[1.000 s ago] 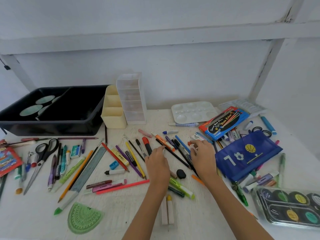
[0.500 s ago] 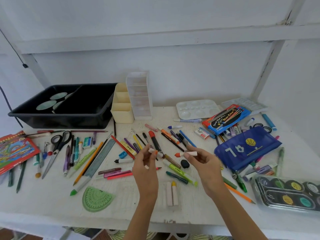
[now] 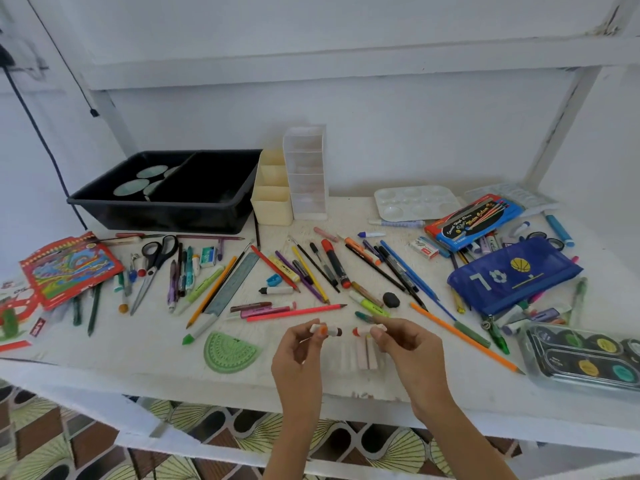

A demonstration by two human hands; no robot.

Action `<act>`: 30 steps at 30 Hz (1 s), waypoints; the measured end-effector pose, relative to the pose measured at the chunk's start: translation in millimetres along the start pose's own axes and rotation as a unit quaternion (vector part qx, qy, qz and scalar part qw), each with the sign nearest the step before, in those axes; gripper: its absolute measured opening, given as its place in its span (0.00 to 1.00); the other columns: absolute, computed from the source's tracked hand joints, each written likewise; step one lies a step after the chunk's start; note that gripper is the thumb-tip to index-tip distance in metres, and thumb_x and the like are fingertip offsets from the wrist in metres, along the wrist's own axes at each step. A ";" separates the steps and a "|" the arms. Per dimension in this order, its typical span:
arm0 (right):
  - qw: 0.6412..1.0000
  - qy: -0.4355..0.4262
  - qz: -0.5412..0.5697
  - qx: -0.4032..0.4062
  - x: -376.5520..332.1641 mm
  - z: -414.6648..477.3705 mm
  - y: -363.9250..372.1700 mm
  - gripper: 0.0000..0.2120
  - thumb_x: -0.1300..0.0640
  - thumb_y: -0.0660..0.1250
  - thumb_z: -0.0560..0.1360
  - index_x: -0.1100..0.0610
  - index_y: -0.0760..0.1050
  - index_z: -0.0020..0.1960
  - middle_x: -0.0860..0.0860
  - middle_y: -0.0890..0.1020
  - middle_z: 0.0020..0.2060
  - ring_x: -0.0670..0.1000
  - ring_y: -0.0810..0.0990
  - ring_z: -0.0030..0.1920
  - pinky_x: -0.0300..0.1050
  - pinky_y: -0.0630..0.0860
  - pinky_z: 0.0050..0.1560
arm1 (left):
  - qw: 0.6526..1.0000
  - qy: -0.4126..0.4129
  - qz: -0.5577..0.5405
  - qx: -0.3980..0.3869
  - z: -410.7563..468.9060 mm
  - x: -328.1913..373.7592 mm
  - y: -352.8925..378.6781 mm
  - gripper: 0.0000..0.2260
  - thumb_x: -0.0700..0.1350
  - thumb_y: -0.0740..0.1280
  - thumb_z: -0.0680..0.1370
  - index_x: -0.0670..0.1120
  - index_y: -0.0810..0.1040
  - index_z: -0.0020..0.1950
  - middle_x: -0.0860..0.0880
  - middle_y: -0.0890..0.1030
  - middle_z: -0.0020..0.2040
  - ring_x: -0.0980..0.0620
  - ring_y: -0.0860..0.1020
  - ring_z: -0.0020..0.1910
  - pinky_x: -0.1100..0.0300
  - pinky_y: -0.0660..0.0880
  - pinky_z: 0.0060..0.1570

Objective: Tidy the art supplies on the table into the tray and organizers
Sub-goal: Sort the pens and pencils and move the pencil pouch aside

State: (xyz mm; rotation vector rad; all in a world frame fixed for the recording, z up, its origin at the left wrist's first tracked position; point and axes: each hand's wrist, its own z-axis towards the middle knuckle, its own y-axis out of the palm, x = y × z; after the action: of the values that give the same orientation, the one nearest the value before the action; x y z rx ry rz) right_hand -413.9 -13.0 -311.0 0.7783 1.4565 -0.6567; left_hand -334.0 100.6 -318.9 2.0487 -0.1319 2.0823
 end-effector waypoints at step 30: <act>0.868 -0.287 -0.404 0.026 39.3 -5.3 2.1 0.18 0.52 0.54 0.77 0.53 0.77 0.60 0.47 0.77 0.54 0.43 0.65 0.54 0.40 0.58 0.49 | 0.999 0.007 -0.028 -0.040 -4.4 -11.6 -15.6 0.03 0.34 0.68 0.74 0.40 0.79 0.46 0.48 0.84 0.46 0.51 0.82 0.48 0.65 0.77 0.47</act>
State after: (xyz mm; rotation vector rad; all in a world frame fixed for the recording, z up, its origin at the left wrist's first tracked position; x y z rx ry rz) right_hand -414.4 -4.7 -349.9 -0.0645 1.1597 -1.4297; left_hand -334.9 115.7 -331.9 1.9670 -0.1512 2.0243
